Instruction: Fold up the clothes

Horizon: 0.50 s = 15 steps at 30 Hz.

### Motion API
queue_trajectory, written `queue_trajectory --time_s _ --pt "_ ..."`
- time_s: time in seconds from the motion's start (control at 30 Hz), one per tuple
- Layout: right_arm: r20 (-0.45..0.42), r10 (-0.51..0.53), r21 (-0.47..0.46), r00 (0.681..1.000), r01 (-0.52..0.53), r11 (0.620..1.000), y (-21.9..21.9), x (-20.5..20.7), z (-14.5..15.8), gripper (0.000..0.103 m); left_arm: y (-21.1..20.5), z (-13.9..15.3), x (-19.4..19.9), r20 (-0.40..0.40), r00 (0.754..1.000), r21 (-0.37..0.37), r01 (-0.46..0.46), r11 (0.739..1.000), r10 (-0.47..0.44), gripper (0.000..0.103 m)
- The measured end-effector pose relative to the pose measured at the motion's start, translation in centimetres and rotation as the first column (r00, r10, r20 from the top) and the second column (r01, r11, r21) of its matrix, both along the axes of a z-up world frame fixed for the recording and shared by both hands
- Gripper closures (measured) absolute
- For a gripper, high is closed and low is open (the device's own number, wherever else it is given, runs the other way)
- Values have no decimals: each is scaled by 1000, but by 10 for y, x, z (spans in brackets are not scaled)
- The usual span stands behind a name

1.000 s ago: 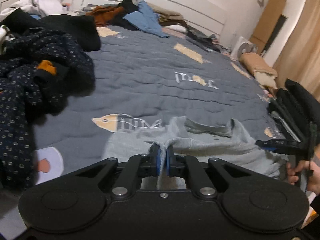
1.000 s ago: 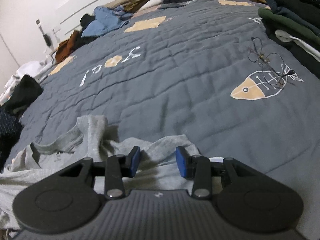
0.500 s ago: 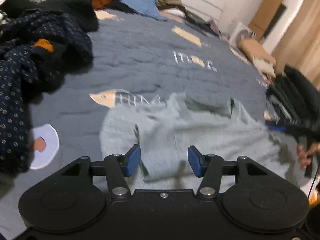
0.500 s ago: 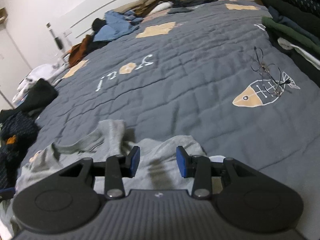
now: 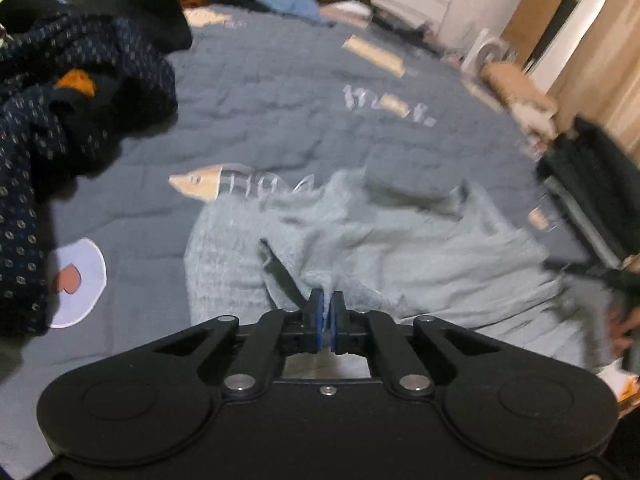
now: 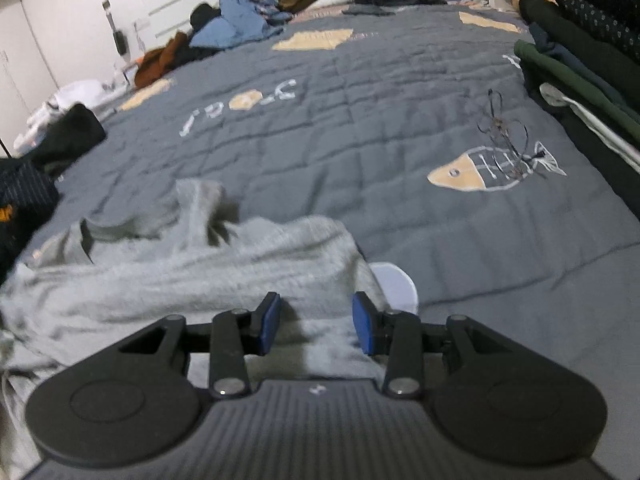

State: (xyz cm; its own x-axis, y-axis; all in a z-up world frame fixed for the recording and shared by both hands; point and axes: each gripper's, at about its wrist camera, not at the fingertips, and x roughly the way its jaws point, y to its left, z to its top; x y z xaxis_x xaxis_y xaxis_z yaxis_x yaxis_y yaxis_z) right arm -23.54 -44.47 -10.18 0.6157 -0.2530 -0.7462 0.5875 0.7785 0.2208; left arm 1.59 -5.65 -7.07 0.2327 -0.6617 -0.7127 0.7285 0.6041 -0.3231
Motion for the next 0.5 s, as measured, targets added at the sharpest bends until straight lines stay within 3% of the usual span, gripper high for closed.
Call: queue_trajectory --time_s 0.1,0.2,0.3,0.37,0.43,0.5 --pt "-29 18 -8 999 -18 1000 1 -3 -1 64 3 0 -4 3 1000 44 11 999 -11 99" --pt "-59 36 -19 998 -37 999 4 -7 -2 64 -3 -19 -5 -5 1000 147 8 989 -8 98" --pt "-81 42 -40 996 -45 998 7 -12 3 64 -3 -21 -8 21 1000 149 -4 989 0 95" --pt "-124 71 -66 990 -80 995 10 -15 3 63 1 -13 -9 46 998 100 -38 994 34 85" --pt "-147 84 -80 986 -96 992 11 -19 3 63 6 -7 -11 62 997 59 -56 997 53 59" --pt "-150 80 -82 985 -93 992 10 -25 4 63 9 0 -15 82 995 13 -65 998 63 54"
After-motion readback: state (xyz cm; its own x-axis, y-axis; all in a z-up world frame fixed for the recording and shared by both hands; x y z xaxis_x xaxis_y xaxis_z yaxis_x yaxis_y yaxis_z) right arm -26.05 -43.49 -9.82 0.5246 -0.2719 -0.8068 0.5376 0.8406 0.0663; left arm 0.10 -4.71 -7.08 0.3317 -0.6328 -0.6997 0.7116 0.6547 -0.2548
